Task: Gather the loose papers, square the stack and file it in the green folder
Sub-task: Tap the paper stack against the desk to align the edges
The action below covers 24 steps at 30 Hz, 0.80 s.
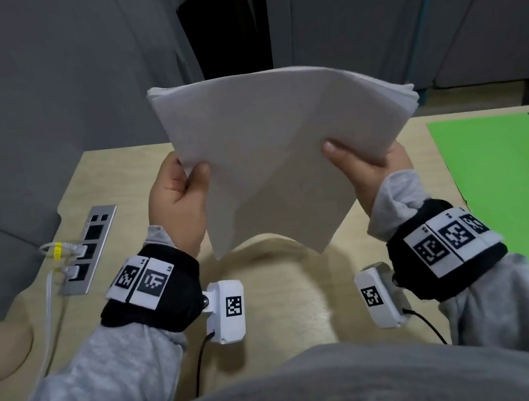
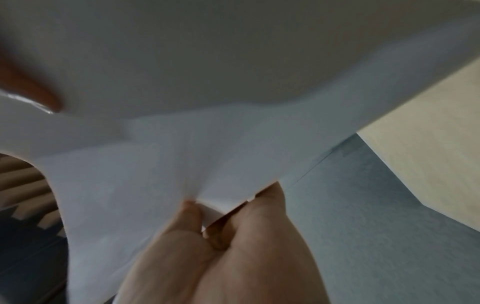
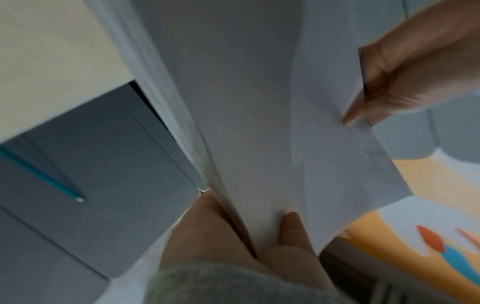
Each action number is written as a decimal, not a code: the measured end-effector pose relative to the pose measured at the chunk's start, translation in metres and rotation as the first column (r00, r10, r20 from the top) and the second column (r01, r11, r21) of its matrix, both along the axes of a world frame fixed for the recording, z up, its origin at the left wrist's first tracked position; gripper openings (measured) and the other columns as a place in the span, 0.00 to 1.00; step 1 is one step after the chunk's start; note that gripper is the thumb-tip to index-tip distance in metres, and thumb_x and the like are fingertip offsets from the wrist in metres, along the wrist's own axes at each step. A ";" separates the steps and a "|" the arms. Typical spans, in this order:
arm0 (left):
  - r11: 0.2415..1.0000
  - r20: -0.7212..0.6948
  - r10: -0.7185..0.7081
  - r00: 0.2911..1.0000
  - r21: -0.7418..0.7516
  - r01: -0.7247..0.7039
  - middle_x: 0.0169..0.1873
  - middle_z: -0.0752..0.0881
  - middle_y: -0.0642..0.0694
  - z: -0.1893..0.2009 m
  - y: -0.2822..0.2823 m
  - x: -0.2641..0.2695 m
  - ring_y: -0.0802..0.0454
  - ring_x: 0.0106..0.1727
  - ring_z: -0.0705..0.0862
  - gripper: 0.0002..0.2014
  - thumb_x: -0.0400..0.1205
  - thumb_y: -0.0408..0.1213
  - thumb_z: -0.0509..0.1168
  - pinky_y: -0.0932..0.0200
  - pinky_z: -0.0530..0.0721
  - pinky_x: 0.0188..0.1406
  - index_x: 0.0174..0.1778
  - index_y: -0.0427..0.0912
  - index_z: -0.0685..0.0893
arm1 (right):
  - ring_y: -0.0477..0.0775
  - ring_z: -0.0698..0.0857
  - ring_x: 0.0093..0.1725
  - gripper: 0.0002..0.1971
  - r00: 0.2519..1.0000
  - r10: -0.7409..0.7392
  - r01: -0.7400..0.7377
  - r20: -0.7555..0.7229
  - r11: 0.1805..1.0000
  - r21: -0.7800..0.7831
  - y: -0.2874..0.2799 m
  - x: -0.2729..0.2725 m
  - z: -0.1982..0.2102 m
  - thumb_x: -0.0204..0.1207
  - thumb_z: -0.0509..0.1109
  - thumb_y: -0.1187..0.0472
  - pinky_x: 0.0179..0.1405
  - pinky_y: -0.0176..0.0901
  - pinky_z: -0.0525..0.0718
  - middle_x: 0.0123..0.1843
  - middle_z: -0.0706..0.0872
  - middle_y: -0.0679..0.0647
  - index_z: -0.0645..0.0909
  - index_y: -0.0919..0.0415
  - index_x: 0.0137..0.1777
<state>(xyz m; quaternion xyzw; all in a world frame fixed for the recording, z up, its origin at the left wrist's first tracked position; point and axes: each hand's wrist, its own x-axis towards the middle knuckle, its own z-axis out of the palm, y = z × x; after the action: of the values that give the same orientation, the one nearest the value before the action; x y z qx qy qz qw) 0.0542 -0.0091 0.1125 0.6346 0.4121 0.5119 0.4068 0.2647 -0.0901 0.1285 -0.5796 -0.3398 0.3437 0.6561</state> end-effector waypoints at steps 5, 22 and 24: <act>0.999 0.062 -0.019 0.998 0.041 0.016 0.43 0.90 0.61 -0.009 -0.005 -0.009 0.57 0.47 0.86 0.12 0.82 0.33 0.62 0.55 0.81 0.48 0.50 0.56 0.84 | 0.36 0.85 0.30 0.06 1.000 -0.025 0.025 0.014 0.999 0.020 -0.003 -0.009 0.000 0.73 0.73 0.57 0.31 0.28 0.82 0.27 0.88 0.41 0.83 0.52 0.35; 0.990 -0.207 -0.125 0.970 -0.091 0.108 0.41 0.88 0.56 0.018 -0.005 0.002 0.67 0.42 0.86 0.20 0.73 0.58 0.64 0.64 0.84 0.42 0.50 0.47 0.85 | 0.33 0.87 0.44 0.08 0.990 0.074 -0.085 0.119 0.992 0.095 0.006 -0.015 0.019 0.79 0.66 0.58 0.42 0.28 0.82 0.38 0.90 0.33 0.83 0.49 0.55; 0.991 -0.172 -0.136 0.976 -0.006 0.137 0.50 0.87 0.60 0.024 -0.010 0.005 0.68 0.53 0.84 0.23 0.78 0.53 0.60 0.68 0.81 0.49 0.64 0.45 0.81 | 0.31 0.85 0.54 0.16 0.979 0.079 -0.111 0.187 0.979 0.169 0.006 -0.018 0.024 0.81 0.62 0.63 0.51 0.27 0.80 0.49 0.88 0.29 0.76 0.48 0.66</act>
<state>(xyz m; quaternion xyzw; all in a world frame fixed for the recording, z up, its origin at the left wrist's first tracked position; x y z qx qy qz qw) 0.0591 -0.0194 0.1366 0.7043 0.3998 0.4273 0.4019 0.2467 -0.0838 0.1525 -0.5301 -0.4543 0.2892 0.6549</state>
